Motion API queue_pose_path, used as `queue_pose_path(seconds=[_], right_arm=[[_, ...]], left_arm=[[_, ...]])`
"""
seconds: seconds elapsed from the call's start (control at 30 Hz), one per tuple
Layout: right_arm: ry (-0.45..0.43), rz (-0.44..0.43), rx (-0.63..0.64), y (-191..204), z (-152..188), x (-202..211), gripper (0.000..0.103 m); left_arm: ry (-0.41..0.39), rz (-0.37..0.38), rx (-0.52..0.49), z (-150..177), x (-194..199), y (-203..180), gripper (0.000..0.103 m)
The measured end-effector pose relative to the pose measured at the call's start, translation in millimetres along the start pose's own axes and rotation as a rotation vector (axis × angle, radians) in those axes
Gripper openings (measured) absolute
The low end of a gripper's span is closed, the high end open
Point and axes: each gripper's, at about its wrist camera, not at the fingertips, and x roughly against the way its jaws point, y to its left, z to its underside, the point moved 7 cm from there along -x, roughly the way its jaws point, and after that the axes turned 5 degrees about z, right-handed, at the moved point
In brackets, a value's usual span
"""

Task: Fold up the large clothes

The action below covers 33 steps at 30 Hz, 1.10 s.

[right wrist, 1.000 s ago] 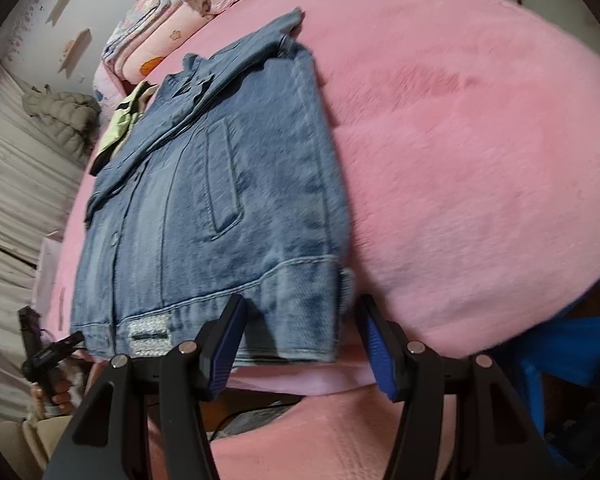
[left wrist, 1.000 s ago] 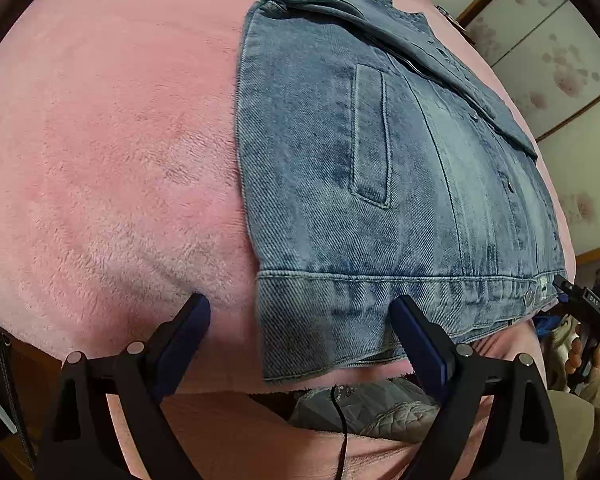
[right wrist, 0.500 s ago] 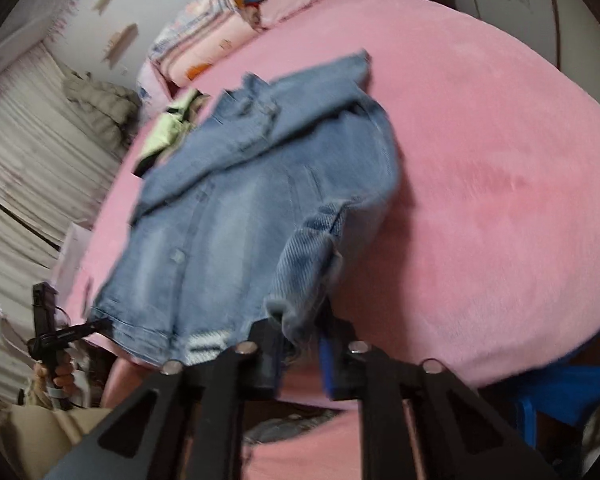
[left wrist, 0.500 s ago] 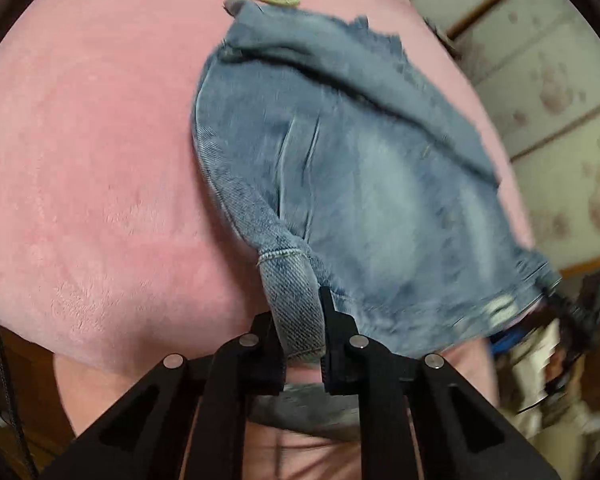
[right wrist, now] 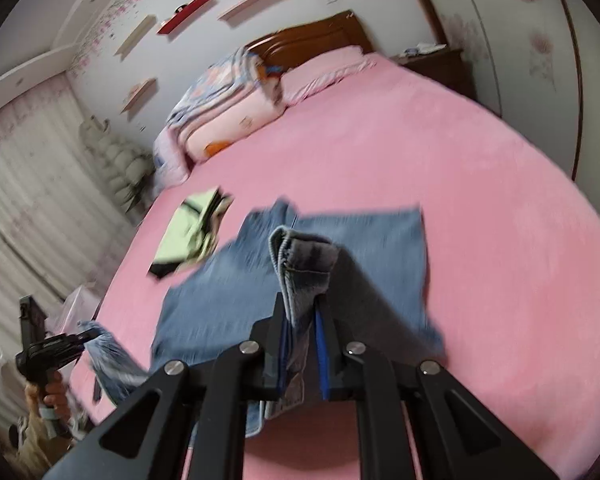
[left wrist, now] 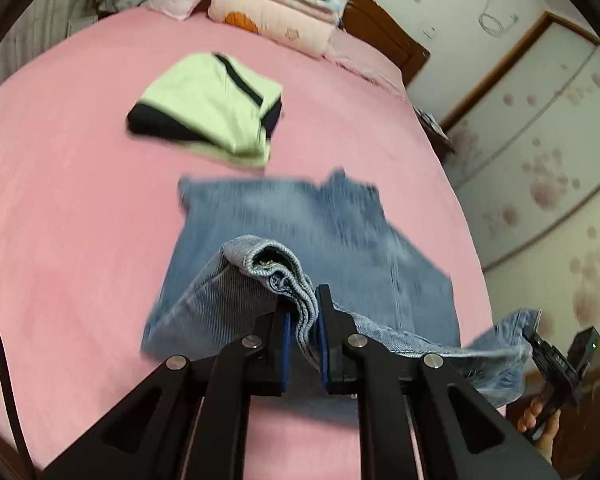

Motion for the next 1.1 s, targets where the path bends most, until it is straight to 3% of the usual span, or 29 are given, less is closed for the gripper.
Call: queue_pose_path(seconds=[0.17,0.3,0.33,0.4,0.47,0.53,0.6,0.67,0.73,0.77,0.83,0.9,1.1], right_arm=[[-0.041,0.111,-0.018,-9,-65,-82,0.009],[-0.037,0.236,-0.071,-41,-92,-152,0.003],[-0.023,0.275,-0.092,-54,-94,-172,0.003],[0.022,0.331,-0.133,-74,-89,-195,0.004],[0.064,0.315,-0.173,-87,-81,-207,0.007],[0.106,0.283,-0.171,-93,-72,-217,0.017],[0.135,0.279,-0.139,-97,-60,-219,0.047],[0.156,0.259,-0.118,-97,-52,-224,0.054],[0.183,0.235,-0.111,-97,-48,-231,0.054],[0.196,0.227,-0.109,-97,-47,-236,0.054],[0.215,0.218,-0.094,-92,-44,-242,0.054],[0.244,0.220,-0.065,-87,-41,-253,0.054],[0.286,0.239,0.056,-69,-39,-276,0.054]], left_arm=[[-0.004,-0.122,0.002,-67,-92,17,0.009],[0.063,-0.248,0.038,-76,-174,54,0.012],[0.103,-0.281,0.049,-72,-191,64,0.017],[0.179,-0.336,0.062,-64,-217,81,0.018],[0.185,-0.320,0.060,-62,-222,86,0.019],[0.199,-0.260,0.055,-65,-220,85,0.026],[0.209,-0.208,0.049,-68,-217,85,0.030],[0.211,-0.159,0.050,-72,-212,85,0.037],[0.163,-0.181,0.011,-78,-198,83,0.079],[0.117,-0.192,-0.020,-82,-187,81,0.085],[0.071,-0.170,-0.066,-89,-174,76,0.087],[0.076,-0.169,-0.116,-94,-174,76,0.087],[0.185,-0.272,-0.279,-85,-199,86,0.087]])
